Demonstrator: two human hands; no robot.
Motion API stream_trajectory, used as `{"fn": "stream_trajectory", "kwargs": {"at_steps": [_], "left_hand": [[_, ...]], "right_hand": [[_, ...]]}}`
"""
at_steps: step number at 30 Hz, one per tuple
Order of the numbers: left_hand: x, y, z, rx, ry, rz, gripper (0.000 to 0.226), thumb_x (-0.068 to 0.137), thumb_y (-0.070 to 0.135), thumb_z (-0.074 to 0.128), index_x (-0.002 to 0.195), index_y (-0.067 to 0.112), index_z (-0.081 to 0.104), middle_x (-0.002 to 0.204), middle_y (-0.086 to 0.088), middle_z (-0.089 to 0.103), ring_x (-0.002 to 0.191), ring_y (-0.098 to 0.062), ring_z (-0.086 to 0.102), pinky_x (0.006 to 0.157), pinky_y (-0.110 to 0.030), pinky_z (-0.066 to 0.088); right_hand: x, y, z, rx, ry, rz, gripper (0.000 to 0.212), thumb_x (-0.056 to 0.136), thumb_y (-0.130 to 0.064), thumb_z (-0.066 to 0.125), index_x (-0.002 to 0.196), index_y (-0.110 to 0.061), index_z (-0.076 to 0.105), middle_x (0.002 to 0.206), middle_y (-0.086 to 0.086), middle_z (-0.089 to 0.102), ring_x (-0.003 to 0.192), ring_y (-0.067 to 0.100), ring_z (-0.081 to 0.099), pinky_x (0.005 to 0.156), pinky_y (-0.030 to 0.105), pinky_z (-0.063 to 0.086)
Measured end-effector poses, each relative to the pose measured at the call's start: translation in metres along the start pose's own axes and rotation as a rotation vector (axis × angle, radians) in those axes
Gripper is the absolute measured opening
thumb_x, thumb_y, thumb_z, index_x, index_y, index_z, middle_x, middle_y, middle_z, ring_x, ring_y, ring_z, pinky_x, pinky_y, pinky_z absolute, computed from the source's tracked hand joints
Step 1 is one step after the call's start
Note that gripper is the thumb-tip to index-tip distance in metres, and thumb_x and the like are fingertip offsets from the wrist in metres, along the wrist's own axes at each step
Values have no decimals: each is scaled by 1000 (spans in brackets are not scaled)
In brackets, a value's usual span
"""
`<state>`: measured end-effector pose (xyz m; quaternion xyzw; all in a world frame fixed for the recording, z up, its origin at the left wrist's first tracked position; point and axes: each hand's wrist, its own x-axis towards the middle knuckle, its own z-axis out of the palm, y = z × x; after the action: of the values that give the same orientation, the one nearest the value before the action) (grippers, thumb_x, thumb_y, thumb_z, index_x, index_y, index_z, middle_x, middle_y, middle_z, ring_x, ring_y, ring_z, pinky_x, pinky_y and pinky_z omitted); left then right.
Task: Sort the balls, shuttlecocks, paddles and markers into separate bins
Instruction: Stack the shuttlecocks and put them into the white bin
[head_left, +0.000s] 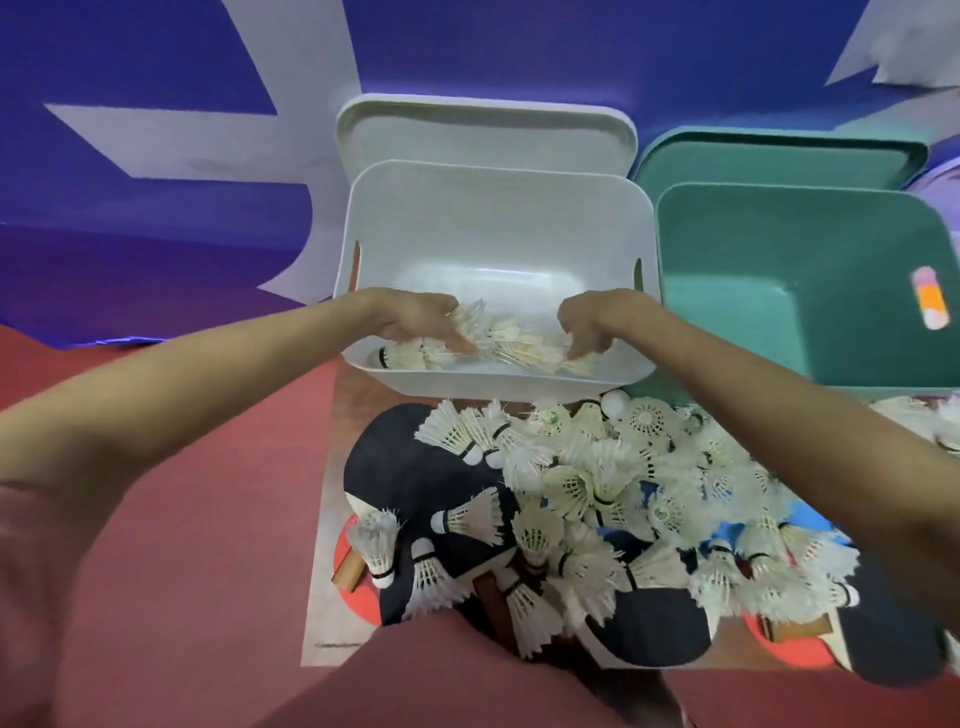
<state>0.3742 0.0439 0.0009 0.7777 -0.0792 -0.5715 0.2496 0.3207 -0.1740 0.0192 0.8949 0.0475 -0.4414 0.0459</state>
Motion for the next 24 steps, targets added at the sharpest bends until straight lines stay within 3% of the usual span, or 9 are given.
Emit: {"fn": "stream_trajectory", "kwargs": {"at_steps": [2,4,6,9,11,14,18,21,24], "left_hand": [[6,-1,3,30,-16,-18,101,75,37,76,149,10,13,158,-6,12,145,-27,14,118,-44,15],[7,0,6,82,-8,-14,95,82,32,72,150,7,10,158,-7,11,145,-28,12,116,-41,16],[11,0,9,139,-15,-3,91,84,33,70,149,6,13,157,-7,15,145,-27,14,115,-37,18],[13,2,13,232,-38,-5,76,87,37,66,146,10,28,152,-7,30,140,-25,28,111,-34,25],[10,5,16,283,-29,16,59,94,33,57,144,11,35,148,-6,36,136,-23,34,106,-30,27],[6,9,19,320,7,45,46,101,27,43,142,9,38,148,-6,37,134,-21,36,100,-26,27],[0,13,24,336,0,40,46,101,25,40,144,8,36,151,-6,33,137,-22,32,108,-32,25],[-8,18,23,300,72,71,46,101,26,43,142,8,39,150,-7,34,137,-23,33,109,-33,25],[-18,23,24,244,283,148,39,97,23,51,133,8,51,140,-9,47,126,-23,46,99,-27,34]], "right_hand": [[5,1,6,1,-51,9,26,86,-15,62,67,-10,45,60,4,55,52,17,50,62,28,45],[8,0,13,-36,-67,-5,17,85,-11,61,74,-6,49,63,4,53,55,18,50,62,29,45],[11,-1,20,-96,-61,-37,10,85,-10,61,88,-3,54,73,4,54,69,21,54,61,29,44],[12,0,26,-177,-15,-68,8,85,-8,58,90,-7,52,86,8,49,99,25,54,64,34,42],[13,1,27,-175,-6,-70,7,85,-5,54,91,-7,52,86,9,46,96,23,52,61,32,40],[14,2,24,-115,-19,-89,14,86,-10,54,96,-1,56,97,13,57,81,21,48,65,30,42],[11,3,22,-55,-11,-114,34,91,-21,55,117,1,55,117,15,61,102,29,59,77,32,45],[-2,5,14,-40,58,-114,42,95,-28,52,127,-2,50,130,13,54,116,29,53,95,38,46],[-35,7,7,144,240,-162,45,96,-30,50,136,-10,44,139,10,46,123,26,47,100,36,39]]}}
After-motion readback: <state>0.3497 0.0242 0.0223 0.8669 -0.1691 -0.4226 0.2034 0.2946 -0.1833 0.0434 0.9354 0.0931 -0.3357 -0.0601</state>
